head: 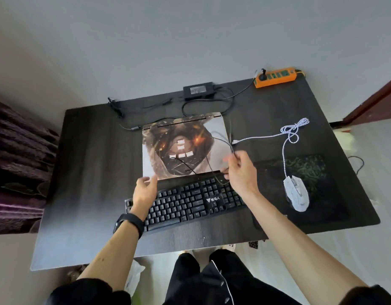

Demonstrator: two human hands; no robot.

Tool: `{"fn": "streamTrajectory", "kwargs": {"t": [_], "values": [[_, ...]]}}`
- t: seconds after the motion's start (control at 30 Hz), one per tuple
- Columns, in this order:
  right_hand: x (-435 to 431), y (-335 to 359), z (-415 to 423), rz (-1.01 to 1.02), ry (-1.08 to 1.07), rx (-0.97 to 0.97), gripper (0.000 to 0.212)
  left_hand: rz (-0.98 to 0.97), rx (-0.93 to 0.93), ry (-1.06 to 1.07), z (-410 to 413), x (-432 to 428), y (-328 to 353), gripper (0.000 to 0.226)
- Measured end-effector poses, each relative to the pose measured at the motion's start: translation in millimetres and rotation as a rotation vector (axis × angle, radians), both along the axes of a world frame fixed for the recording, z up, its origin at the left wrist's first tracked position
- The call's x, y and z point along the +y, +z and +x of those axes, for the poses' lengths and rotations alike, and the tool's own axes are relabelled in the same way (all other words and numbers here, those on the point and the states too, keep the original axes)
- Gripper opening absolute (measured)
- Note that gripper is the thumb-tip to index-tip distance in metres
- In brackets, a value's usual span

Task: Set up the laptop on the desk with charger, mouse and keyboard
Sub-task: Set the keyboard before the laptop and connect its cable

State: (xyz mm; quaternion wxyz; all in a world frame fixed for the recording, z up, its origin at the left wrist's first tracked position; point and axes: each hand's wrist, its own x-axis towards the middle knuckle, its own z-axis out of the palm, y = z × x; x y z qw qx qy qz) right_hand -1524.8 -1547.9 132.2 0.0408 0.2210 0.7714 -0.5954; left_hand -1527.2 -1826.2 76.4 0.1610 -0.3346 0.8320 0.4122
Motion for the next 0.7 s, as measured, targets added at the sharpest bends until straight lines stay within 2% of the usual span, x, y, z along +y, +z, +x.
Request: {"fn": "streamTrajectory", "kwargs": {"t": [0.13,0.23,0.37,0.53,0.7], "values": [[16,-95,43,0.431,0.192,-0.346,0.03,-0.139,-0.256,0.055,55,-34,-38,0.067],[25,-124,68,0.483,0.266,-0.498,0.032,-0.079,-0.312,0.09,81,-51,-55,0.077],[26,-131,78,0.477,0.269,-0.485,0.032,-0.035,-0.217,0.076,95,-58,-65,0.082],[26,-132,98,0.515,0.24,-0.526,0.031,-0.041,-0.235,0.032,94,-59,-68,0.086],[36,-134,116,0.504,0.215,-0.484,0.03,-0.041,-0.248,-0.02,103,-56,-70,0.087]]}}
